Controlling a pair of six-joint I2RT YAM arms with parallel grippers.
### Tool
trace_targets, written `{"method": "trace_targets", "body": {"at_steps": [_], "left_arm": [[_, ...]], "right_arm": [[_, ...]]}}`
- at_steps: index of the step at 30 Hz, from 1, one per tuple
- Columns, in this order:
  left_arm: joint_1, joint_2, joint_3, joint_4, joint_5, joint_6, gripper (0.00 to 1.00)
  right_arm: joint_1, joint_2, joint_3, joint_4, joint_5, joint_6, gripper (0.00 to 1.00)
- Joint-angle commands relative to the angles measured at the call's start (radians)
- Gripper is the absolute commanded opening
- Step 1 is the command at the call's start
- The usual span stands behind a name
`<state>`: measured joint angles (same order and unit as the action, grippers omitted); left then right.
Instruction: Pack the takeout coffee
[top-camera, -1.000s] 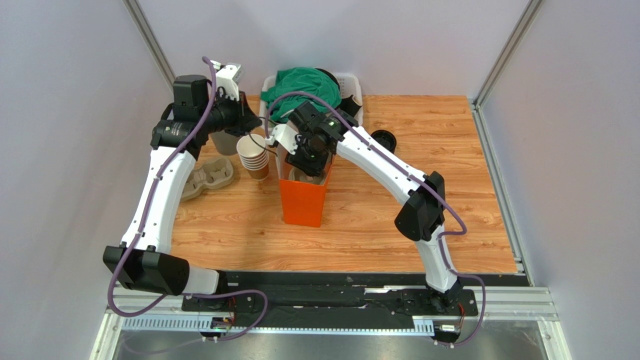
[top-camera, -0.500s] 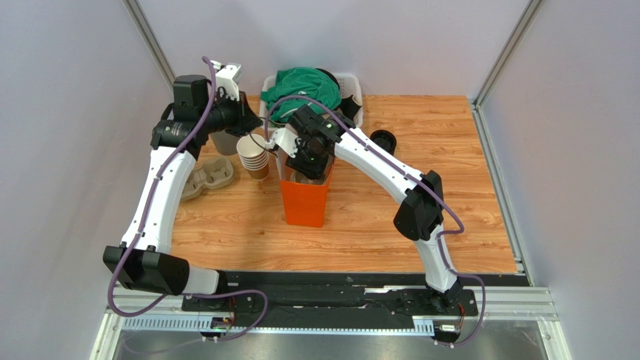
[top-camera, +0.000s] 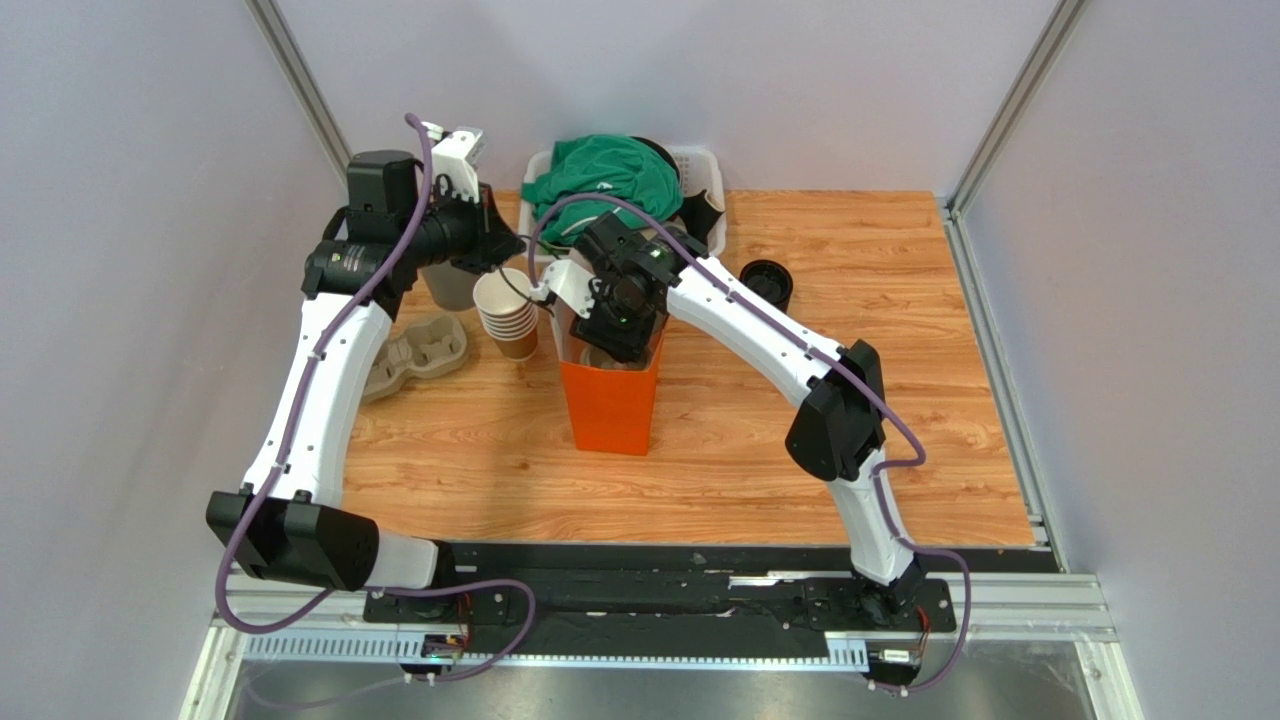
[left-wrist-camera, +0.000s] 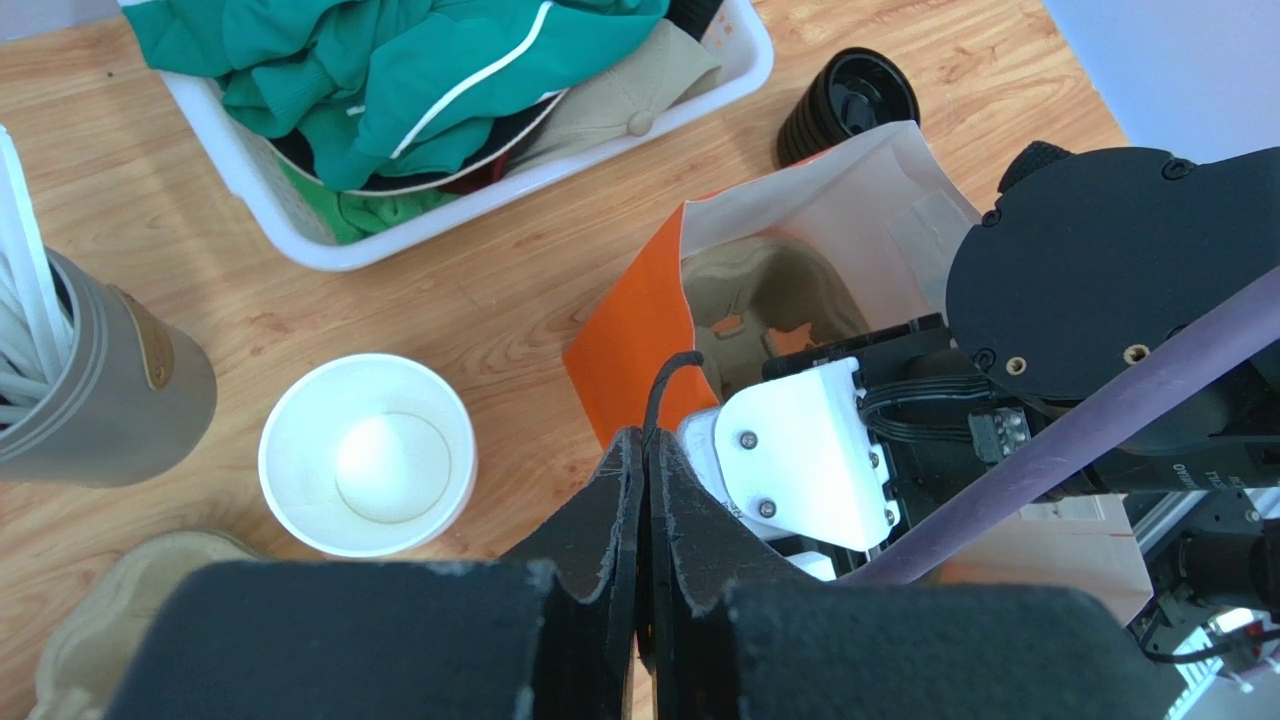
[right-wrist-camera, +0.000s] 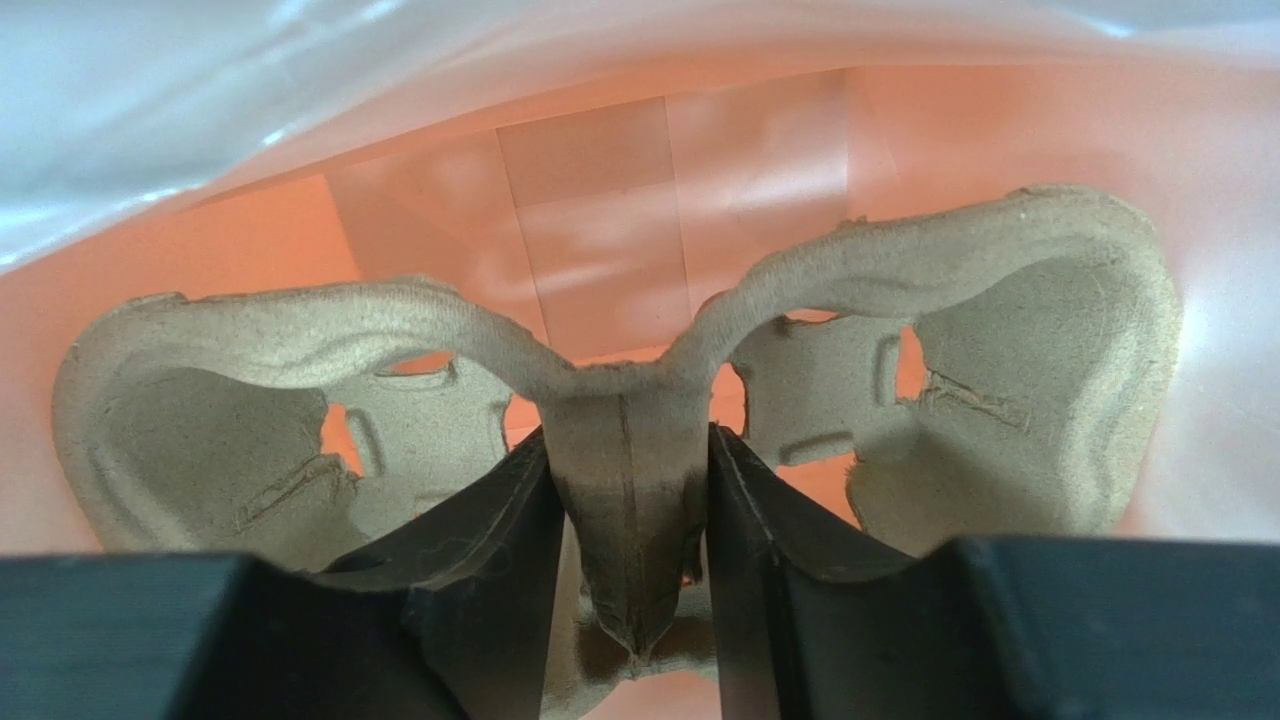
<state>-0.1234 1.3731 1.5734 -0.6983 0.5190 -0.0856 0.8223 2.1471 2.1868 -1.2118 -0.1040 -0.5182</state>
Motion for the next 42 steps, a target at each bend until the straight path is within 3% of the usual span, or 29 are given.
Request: {"method": "trace_targets", "body": {"at_steps": [1, 18, 27, 35, 42], "left_arm": [[0.007, -0.026, 0.004, 0.04, 0.012, -0.011, 0.06], [0.007, -0.022, 0.002, 0.043, 0.021, -0.014, 0.1], [0.007, -0.017, 0.002, 0.045, 0.03, -0.011, 0.12], [0.007, -0.016, 0.0, 0.042, 0.036, -0.011, 0.15], [0.007, -0.025, -0.003, 0.042, 0.033, -0.009, 0.15]], "right_arm": [[0.005, 0.014, 0.001, -0.003, 0.003, -0.011, 0.42], [0.009, -0.004, 0.056, -0.006, 0.007, -0.014, 0.6], [0.009, -0.119, 0.126, 0.058, 0.016, -0.025, 0.67], [0.008, -0.271, 0.065, 0.212, 0.04, -0.028, 0.78], [0.009, -0.263, -0.019, 0.209, 0.05, -0.037, 0.78]]}}
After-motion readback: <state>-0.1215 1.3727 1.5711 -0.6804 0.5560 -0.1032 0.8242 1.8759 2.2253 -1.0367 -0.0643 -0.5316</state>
